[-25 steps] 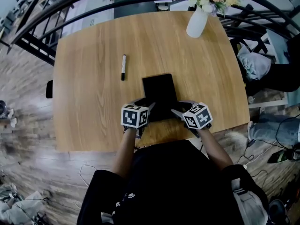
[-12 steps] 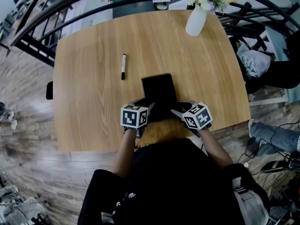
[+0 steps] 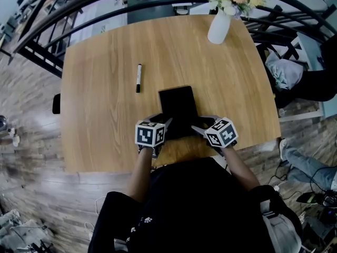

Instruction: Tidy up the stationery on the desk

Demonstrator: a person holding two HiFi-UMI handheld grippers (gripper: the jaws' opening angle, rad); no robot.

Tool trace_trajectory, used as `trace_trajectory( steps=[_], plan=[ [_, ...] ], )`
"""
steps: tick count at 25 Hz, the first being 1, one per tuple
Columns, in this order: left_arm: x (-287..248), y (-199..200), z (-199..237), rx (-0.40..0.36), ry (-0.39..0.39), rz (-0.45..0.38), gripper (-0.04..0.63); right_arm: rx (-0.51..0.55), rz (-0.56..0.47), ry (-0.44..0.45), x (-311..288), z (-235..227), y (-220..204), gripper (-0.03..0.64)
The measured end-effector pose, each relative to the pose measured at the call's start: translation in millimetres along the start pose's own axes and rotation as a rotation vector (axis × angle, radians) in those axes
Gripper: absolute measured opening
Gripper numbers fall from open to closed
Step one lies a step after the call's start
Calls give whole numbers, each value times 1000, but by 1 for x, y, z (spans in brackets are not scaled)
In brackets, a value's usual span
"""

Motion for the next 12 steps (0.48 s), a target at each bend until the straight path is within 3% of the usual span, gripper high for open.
trace_trajectory(
  steps=[7, 11, 12],
  plan=[
    [13, 6, 3, 51, 23, -132, 96, 5, -80, -32, 9, -7, 12, 194],
    [23, 17, 0, 18, 32, -232, -5, 25, -143, -52, 16, -7, 24, 117],
    [26, 20, -2, 7, 28, -259, -5, 28, -168, -58, 17, -6, 28, 90]
  ],
)
Point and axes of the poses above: the fingertips, and each gripper's own axes: x backward along the fingers, z to its left, y out of its top, the point moved 8 cm from there along x, backward along the fingers, and after that the axes turned 13 degrees about -z, right-handed, at the moved point
